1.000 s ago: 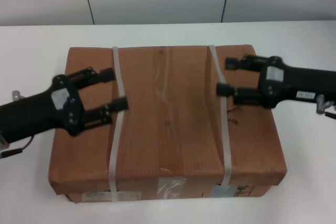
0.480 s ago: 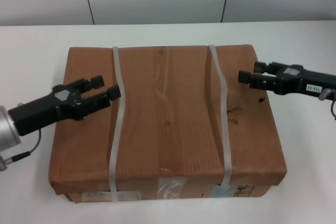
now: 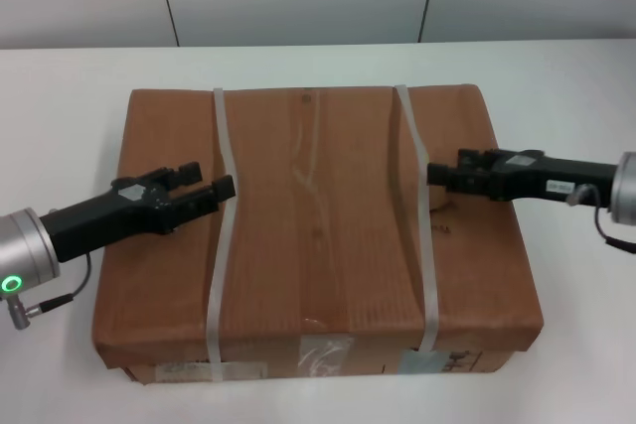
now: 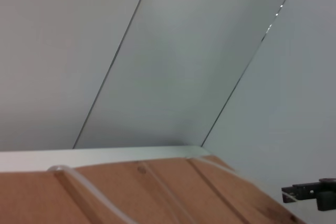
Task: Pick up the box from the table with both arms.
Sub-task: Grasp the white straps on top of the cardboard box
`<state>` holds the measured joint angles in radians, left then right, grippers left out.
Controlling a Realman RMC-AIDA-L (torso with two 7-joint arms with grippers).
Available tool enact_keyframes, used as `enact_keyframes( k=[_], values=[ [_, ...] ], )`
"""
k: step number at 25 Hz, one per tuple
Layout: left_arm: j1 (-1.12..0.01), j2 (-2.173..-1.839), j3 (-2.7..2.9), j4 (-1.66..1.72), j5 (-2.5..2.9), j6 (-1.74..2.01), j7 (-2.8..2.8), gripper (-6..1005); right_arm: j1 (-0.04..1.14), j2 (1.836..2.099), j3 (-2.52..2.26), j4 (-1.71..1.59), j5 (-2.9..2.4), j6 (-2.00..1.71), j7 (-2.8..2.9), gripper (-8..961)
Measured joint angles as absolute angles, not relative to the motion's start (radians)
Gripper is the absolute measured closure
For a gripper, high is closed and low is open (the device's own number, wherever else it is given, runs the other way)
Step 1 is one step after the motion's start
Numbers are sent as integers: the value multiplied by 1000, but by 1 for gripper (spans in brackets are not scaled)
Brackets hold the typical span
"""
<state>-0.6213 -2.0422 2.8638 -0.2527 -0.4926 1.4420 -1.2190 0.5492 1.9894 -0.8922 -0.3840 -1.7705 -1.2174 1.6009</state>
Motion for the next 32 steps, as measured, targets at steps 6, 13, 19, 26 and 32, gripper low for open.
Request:
enact_keyframes(
  k=[6,13,19,26,32],
  values=[
    [-633,-2042,2864,-226,-455,1378,-1236,285,566,2012,-940,-380,-1777,-1176,1625,119],
    [-655,-2043,2866,-209,-417,1330,-1262,294,595,2029,-966,-361,-1777,-1160,1640,119],
    [-676,-2043,2865,-202,-379,1306,-1299,302,629,2055,-1013,-343,-1776,-1125,1646,119],
    [-709,-2043,2865,-182,-319,1288,-1327,311,650,2064,-1055,-333,-1769,-1112,1654,126],
    [-722,-2043,2865,-165,-307,1288,-1328,319,661,2068,-1057,-332,-1768,-1112,1640,132]
  ],
)
